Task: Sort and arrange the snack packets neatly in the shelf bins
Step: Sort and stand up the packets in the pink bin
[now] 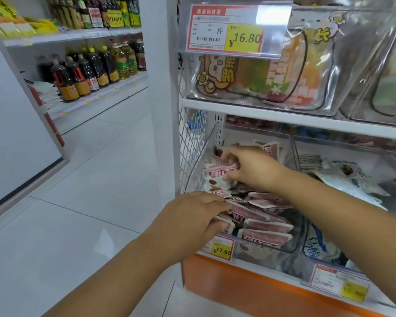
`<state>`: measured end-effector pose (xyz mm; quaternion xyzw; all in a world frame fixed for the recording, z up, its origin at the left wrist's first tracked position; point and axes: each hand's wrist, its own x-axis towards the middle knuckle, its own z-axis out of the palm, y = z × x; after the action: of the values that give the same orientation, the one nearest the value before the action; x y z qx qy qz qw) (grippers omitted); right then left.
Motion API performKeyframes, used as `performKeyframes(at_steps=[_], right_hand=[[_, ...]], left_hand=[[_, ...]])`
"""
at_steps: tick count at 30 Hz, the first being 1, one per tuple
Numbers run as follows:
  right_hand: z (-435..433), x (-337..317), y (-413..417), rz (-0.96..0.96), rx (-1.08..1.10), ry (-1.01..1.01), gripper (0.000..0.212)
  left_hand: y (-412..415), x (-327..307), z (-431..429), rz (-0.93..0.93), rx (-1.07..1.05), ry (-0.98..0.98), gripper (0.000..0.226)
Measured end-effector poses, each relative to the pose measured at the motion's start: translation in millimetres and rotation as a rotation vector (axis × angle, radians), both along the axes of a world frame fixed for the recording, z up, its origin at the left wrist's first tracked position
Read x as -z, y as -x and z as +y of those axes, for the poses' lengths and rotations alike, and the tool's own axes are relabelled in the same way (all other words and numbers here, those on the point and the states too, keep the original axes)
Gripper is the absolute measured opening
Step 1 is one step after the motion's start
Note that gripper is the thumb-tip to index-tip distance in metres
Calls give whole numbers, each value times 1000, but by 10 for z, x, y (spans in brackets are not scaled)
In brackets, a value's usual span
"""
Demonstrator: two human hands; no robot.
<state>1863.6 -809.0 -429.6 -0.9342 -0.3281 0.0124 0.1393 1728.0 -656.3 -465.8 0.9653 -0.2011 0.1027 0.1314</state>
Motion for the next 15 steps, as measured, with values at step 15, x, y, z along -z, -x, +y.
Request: performKeyframes(at_steps=[15], right_hand=[[-126,-92,-86,319,-38,60,14]], left_hand=[[-155,-12,-132,50,-149,227,63]])
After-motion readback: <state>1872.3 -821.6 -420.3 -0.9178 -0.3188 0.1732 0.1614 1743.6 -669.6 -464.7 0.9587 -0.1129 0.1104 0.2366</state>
